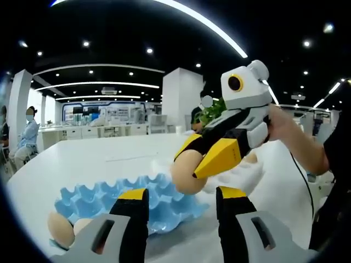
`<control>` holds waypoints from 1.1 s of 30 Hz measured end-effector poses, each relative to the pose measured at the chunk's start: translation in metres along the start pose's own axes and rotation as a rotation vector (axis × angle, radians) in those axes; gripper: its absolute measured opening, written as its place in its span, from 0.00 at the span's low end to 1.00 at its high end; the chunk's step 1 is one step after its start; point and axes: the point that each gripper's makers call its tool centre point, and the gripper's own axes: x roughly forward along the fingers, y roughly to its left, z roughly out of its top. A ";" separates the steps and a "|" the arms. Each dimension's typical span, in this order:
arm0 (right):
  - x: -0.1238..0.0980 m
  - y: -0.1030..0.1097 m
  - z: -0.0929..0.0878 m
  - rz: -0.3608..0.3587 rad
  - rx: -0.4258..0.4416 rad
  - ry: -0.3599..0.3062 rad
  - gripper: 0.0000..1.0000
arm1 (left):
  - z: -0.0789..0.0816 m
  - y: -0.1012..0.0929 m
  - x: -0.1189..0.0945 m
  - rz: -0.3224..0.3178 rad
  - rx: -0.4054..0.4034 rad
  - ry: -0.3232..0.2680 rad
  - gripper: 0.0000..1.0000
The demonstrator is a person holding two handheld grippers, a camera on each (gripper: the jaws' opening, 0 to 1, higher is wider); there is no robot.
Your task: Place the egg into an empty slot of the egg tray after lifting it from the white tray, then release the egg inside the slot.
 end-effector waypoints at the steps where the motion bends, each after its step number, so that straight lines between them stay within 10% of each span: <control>1: 0.000 0.001 0.000 0.002 0.000 0.001 0.26 | 0.000 0.000 0.000 0.000 0.000 -0.003 0.49; 33: 0.007 0.020 -0.005 0.031 0.028 -0.024 0.27 | 0.001 -0.001 -0.002 0.010 0.059 -0.005 0.27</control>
